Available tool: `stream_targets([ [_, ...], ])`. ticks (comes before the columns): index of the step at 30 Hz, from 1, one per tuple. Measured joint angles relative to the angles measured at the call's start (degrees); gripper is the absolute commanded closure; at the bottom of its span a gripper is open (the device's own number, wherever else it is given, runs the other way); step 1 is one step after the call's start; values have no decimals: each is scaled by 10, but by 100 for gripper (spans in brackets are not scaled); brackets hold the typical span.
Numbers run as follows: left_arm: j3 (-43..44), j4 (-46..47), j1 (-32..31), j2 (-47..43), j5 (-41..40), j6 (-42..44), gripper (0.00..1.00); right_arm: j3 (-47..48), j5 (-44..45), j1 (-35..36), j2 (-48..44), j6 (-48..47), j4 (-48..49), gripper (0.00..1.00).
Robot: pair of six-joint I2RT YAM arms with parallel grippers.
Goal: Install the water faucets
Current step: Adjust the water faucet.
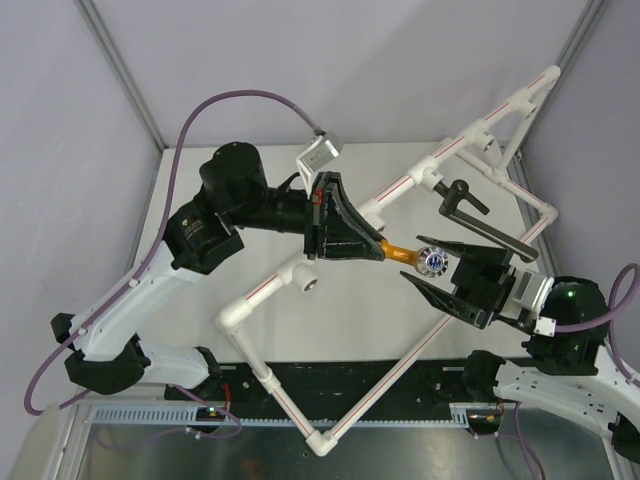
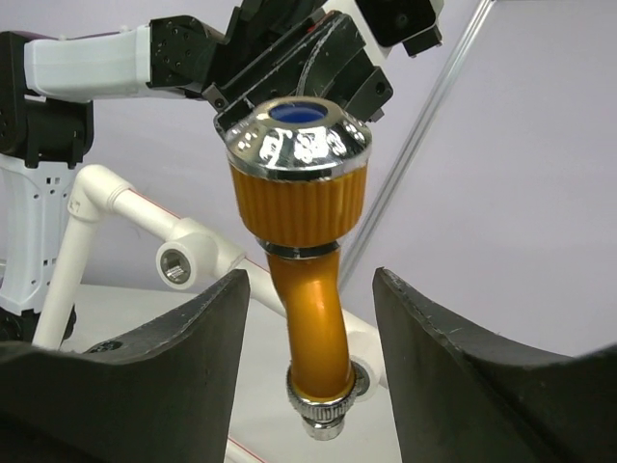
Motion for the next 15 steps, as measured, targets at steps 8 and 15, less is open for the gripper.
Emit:
stream_targets([
  [8,0,4,0,0,34,-11,100,1,-22,0,20,-11,17,48],
  [15,0,7,0,0,48,-19,100,10,-46,0,35,-11,25,49],
])
